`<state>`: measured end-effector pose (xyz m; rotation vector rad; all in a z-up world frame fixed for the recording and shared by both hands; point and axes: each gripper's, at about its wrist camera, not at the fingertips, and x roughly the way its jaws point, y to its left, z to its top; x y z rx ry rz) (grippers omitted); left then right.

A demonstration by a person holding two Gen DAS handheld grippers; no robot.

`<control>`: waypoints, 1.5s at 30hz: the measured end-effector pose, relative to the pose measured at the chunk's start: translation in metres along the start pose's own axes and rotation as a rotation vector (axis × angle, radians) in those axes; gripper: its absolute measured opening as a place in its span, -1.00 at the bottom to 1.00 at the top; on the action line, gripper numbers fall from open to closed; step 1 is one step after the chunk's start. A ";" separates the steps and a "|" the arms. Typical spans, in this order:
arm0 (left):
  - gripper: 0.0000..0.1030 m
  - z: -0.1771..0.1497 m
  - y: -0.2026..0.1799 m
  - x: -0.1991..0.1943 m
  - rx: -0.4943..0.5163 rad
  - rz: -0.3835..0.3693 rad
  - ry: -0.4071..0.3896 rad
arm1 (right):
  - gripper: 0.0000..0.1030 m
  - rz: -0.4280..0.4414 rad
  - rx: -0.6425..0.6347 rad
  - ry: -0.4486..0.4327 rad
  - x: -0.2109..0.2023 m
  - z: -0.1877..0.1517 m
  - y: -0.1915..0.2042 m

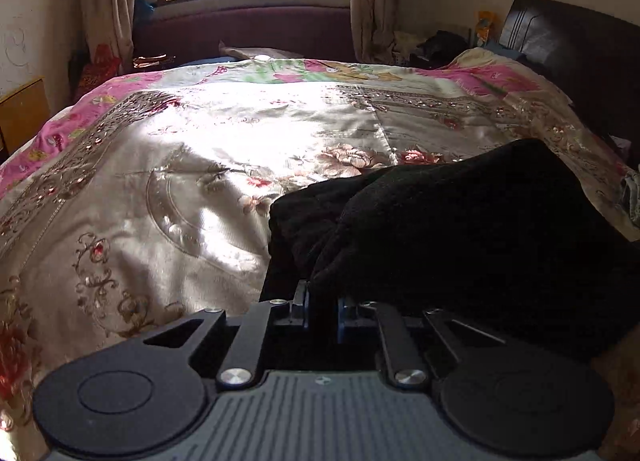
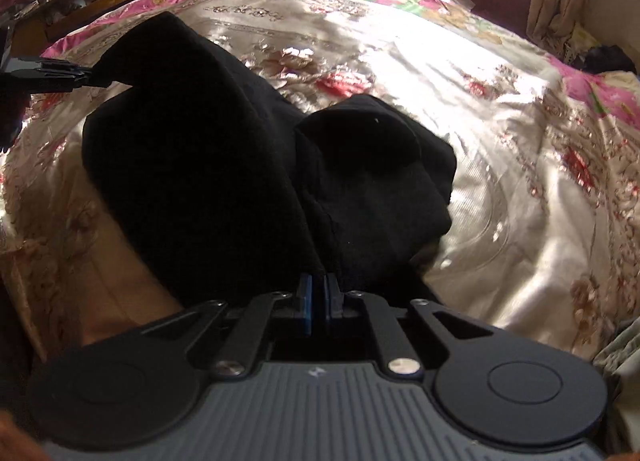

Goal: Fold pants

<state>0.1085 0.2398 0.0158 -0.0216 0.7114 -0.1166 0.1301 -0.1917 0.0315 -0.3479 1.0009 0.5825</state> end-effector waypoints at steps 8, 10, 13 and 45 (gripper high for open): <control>-0.46 -0.055 0.013 0.000 -0.076 0.127 0.066 | -0.79 -0.057 -0.011 0.006 0.016 -0.026 0.032; -0.46 -0.057 0.011 -0.002 -0.097 0.112 0.052 | -0.79 -0.064 -0.075 -0.062 0.011 -0.015 0.048; -0.42 -0.056 -0.001 -0.008 -0.075 0.091 0.011 | -0.71 -0.063 -0.182 -0.172 0.017 0.006 0.083; -0.31 -0.047 -0.027 -0.028 0.289 0.421 -0.100 | -0.30 0.057 0.092 -0.355 0.040 0.071 0.105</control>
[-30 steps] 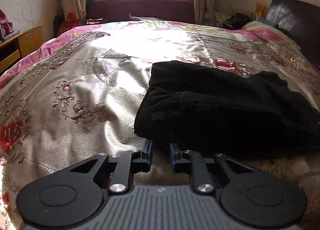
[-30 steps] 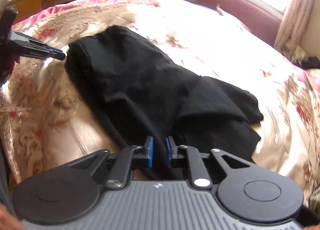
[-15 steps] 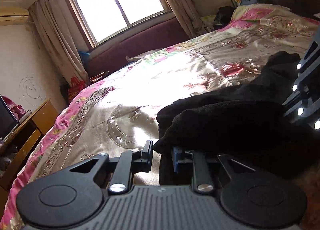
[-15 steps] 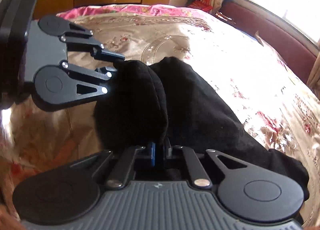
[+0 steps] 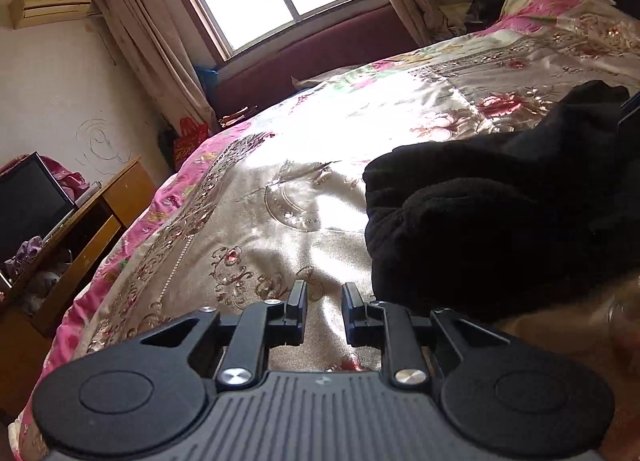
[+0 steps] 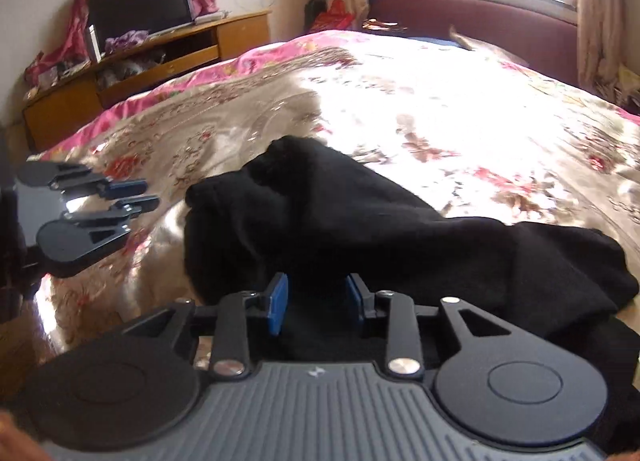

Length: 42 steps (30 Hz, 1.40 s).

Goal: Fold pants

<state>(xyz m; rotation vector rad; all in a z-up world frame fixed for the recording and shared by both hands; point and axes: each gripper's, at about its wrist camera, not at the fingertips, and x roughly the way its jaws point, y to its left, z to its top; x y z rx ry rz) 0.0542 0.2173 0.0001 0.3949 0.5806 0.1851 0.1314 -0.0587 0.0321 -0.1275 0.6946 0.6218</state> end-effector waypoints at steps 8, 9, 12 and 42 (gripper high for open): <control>-0.18 0.057 -0.070 -0.025 0.007 -0.245 -0.166 | -0.13 -0.350 0.518 0.036 0.017 -0.008 -0.189; -0.17 0.062 -0.084 -0.024 0.020 -0.277 -0.177 | -0.13 -0.356 0.606 0.025 0.020 -0.014 -0.211; -0.17 0.074 -0.121 -0.014 0.049 -0.373 -0.169 | -0.13 -0.350 0.746 0.010 0.031 -0.024 -0.242; -0.17 0.106 -0.189 -0.028 0.140 -0.523 -0.184 | -0.89 -0.162 0.884 -0.359 -0.167 -0.027 -0.268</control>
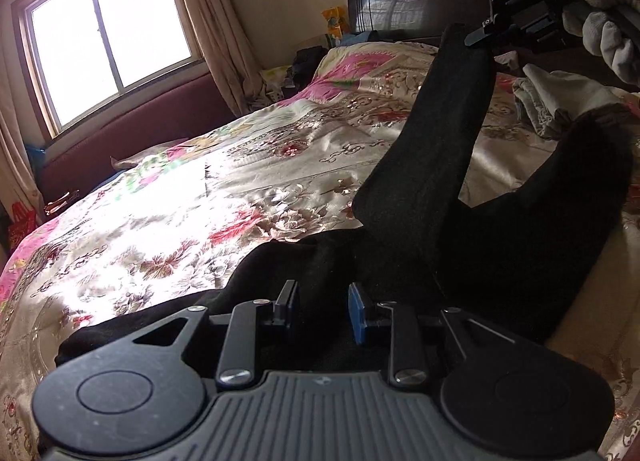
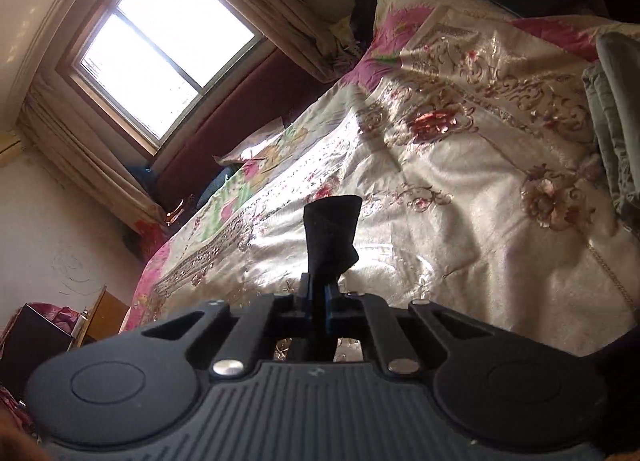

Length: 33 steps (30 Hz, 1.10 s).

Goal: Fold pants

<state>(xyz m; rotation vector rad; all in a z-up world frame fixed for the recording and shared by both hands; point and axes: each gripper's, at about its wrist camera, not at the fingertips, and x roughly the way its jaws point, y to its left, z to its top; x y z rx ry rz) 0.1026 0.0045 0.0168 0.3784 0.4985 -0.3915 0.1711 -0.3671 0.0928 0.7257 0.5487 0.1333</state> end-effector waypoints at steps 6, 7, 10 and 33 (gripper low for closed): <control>-0.17 0.023 -0.038 0.002 0.075 -0.080 -0.029 | -0.89 -0.150 0.021 -0.091 -0.075 0.006 -0.052; -0.17 0.026 -0.047 0.005 0.091 -0.096 -0.029 | -0.89 -0.177 0.045 -0.094 -0.079 0.004 -0.064; -0.17 0.030 -0.069 0.011 0.128 -0.138 -0.013 | -0.88 -0.238 0.158 -0.092 -0.094 -0.008 -0.107; -0.15 0.038 -0.150 0.030 0.295 -0.292 0.075 | -0.82 -0.427 0.266 -0.086 -0.101 -0.012 -0.222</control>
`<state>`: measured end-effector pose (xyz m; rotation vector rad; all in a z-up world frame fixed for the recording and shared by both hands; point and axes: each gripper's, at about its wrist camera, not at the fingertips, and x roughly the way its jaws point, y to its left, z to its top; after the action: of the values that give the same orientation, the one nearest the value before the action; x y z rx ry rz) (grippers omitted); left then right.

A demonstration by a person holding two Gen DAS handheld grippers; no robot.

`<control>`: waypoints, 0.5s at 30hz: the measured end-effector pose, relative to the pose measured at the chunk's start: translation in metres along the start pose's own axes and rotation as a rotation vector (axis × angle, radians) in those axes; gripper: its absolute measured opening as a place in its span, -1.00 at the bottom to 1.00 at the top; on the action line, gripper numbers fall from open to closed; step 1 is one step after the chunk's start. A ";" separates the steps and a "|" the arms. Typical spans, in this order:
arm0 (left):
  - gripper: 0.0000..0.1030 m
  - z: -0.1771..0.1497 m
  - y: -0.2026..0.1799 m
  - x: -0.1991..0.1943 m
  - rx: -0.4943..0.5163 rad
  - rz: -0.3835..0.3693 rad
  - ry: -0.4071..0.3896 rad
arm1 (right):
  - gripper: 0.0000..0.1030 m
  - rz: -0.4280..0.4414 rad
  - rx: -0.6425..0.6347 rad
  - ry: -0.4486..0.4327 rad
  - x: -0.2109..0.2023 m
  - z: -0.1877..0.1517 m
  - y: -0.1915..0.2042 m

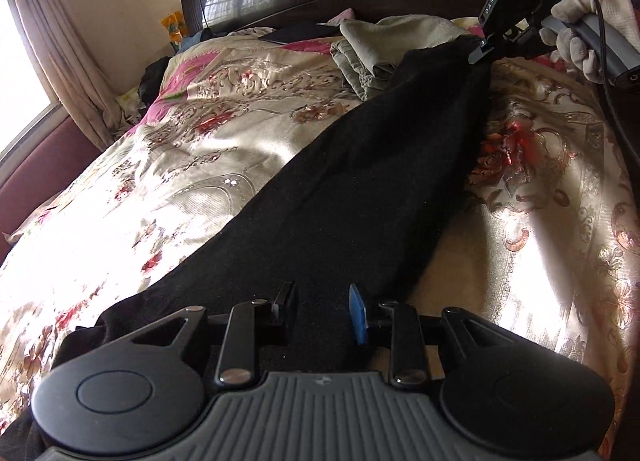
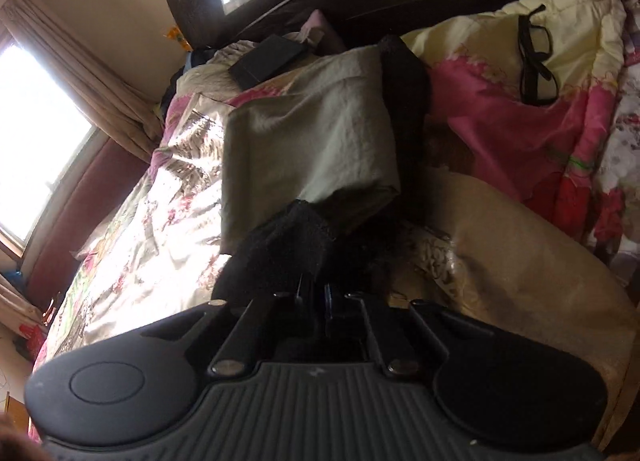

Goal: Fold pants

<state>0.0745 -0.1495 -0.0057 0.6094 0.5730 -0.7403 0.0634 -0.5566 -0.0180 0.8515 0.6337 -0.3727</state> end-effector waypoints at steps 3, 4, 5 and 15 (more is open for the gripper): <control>-0.15 -0.002 -0.002 0.002 0.002 -0.007 0.011 | -0.52 0.004 -0.016 -0.012 -0.004 -0.009 -0.007; -0.15 -0.003 -0.002 0.003 -0.001 -0.010 0.016 | -0.42 0.024 -0.010 -0.011 -0.004 -0.012 -0.009; -0.15 -0.004 -0.002 0.003 -0.001 -0.011 0.019 | -0.27 0.044 0.004 -0.006 -0.003 -0.013 -0.012; -0.15 -0.006 -0.004 0.000 0.009 -0.007 0.033 | -0.09 0.099 -0.033 0.074 0.056 -0.018 0.005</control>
<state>0.0700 -0.1480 -0.0112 0.6295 0.6027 -0.7409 0.1018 -0.5425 -0.0598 0.8648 0.6620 -0.2416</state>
